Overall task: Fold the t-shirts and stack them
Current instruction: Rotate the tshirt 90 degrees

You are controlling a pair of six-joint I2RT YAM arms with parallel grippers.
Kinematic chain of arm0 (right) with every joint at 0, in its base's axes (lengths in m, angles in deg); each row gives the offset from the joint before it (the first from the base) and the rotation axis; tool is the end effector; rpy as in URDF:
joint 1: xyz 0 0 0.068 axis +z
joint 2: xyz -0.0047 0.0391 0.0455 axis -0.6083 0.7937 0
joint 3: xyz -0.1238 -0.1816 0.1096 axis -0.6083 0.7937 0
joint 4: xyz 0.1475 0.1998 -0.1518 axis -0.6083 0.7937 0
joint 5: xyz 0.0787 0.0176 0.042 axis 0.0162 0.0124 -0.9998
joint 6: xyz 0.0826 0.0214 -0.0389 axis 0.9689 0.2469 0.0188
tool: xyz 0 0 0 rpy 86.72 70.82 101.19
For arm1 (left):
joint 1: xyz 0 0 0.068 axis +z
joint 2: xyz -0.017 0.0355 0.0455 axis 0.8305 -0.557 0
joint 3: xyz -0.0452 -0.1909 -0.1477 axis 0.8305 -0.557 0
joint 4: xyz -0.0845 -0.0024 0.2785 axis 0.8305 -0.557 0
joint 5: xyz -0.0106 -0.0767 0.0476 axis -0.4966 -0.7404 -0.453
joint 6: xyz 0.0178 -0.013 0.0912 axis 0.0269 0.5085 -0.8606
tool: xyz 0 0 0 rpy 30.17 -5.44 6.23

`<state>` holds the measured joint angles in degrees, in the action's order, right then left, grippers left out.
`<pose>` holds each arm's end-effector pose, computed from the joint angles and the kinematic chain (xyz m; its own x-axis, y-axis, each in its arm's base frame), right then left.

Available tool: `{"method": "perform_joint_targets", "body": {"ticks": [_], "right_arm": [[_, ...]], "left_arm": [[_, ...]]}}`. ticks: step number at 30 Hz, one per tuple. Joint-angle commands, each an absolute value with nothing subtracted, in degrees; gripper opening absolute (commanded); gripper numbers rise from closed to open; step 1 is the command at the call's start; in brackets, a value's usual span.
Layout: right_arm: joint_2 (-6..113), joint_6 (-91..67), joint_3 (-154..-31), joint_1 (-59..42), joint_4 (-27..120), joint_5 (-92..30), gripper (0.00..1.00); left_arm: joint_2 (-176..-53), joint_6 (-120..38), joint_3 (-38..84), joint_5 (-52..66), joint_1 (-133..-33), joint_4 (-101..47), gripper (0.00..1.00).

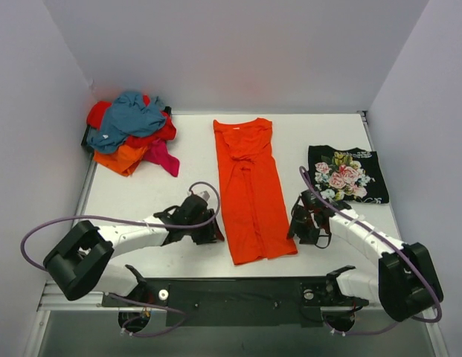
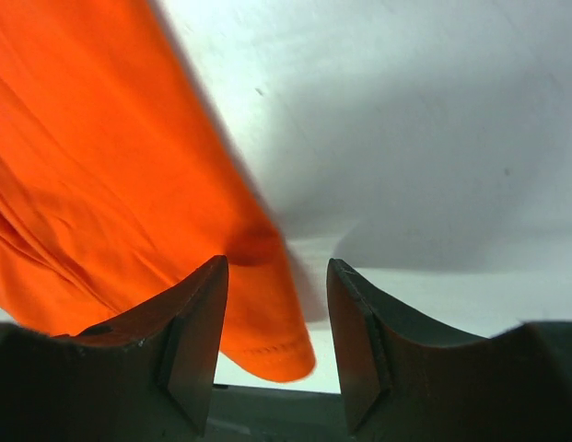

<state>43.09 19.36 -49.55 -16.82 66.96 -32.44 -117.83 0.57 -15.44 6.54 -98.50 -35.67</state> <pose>0.2544 0.1105 0.0767 -0.8957 0.3126 -0.3163 0.1615 0.8914 0.4234 0.2196 -0.2172 0.0655 -0.9368 -0.2099 -0.2799 -0.0179 0.8278 -0.5608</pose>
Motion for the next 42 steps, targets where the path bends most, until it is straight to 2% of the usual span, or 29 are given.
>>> {"method": "perform_joint_targets", "body": {"ticks": [1, 8, 17, 28, 30, 32, 33, 42], "right_arm": [[37.26, 21.92, -46.37, -14.71, 71.54, -29.41, 0.43], [34.27, 22.27, -46.45, -13.12, 73.39, -29.14, 0.41], [33.04, 22.00, -46.46, -12.77, 74.27, -31.25, 0.38], [31.01, 22.80, -46.02, -12.50, 76.03, -31.95, 0.37], [30.92, 22.88, -46.01, -12.50, 76.47, -31.95, 0.37], [30.66, 22.97, -45.93, -12.33, 77.08, -32.39, 0.37], [30.57, 22.89, -45.75, -12.33, 77.52, -32.57, 0.37], [30.05, 25.69, -44.26, -7.59, 78.05, -35.55, 0.37]], "left_arm": [[-114.73, 9.33, -19.16, 9.58, -104.91, -33.94, 0.47], [-113.05, 15.04, -21.01, 12.66, -111.52, -34.38, 0.47], [-114.72, 17.42, -21.71, 11.43, -112.67, -30.61, 0.44], [-122.36, 19.27, -19.60, 8.71, -114.60, -23.66, 0.42], [-123.42, 19.80, -19.95, 8.53, -114.78, -22.52, 0.30], [-123.34, 20.67, -21.00, 8.35, -114.69, -21.55, 0.04], [-122.90, 20.85, -21.44, 8.70, -114.43, -21.90, 0.00], [-109.99, 16.29, -26.10, 10.38, -109.78, -37.35, 0.00]]}}
